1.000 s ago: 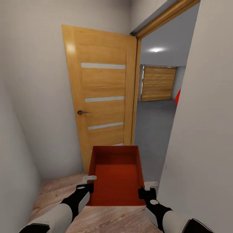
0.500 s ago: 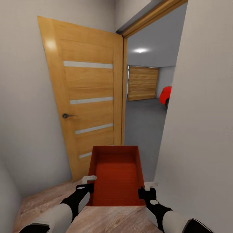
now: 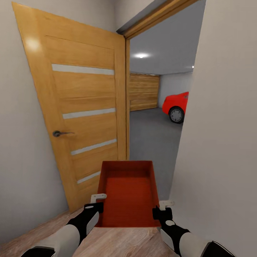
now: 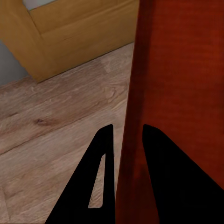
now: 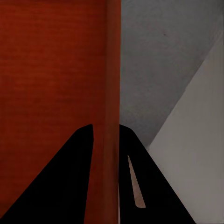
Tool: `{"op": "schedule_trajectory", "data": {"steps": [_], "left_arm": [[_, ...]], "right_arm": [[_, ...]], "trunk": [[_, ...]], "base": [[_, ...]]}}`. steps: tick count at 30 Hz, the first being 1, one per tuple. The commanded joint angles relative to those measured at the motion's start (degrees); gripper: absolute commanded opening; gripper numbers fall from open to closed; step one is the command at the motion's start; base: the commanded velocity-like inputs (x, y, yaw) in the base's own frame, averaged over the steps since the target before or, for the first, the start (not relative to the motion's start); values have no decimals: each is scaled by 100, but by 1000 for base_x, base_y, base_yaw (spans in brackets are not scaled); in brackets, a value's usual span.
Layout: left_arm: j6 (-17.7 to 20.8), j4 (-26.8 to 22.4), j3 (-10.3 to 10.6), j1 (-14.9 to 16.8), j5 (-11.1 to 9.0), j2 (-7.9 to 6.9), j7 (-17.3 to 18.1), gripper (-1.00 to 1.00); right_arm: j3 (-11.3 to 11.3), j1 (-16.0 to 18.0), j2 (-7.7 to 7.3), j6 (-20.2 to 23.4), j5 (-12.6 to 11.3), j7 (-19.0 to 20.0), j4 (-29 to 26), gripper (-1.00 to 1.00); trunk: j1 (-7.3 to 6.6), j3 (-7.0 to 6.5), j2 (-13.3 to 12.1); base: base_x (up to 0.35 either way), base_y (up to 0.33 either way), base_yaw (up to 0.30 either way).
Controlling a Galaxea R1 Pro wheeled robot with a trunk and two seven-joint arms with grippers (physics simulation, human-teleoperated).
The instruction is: Move the two storage containers from the living room to the garage. In the garage, place one container on the floor and stack the other container on top of it (either order is fine).
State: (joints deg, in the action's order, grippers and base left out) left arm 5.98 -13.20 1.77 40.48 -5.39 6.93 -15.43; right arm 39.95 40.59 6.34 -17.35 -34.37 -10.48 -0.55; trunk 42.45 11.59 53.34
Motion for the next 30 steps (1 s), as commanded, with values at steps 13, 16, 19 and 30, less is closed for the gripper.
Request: {"op": "schedule_trajectory", "data": {"steps": [13,16,19,30], "left_arm": [[35,-25,-187,7,-340,-377,-40,-100],[35,-25,-186,5,-340,-377,-39,-100],[34,-25,-186,6,-340,-377,-39,-100],[34,-25,-186,5,-340,-377,-39,-100]], "right_arm": [[-190,0,-1,12,72,-6,-15,-100],[-190,1,-1,12,72,-6,-15,-100],[-190,2,-1,12,71,-6,-15,-100],[-190,2,-1,12,71,-13,-15,-100]], "trunk": [[3,8,6],[3,8,6],[3,8,6],[3,8,6]], "base": [[216,239,-11],[221,239,-82],[222,239,-214],[223,239,-278]]}}
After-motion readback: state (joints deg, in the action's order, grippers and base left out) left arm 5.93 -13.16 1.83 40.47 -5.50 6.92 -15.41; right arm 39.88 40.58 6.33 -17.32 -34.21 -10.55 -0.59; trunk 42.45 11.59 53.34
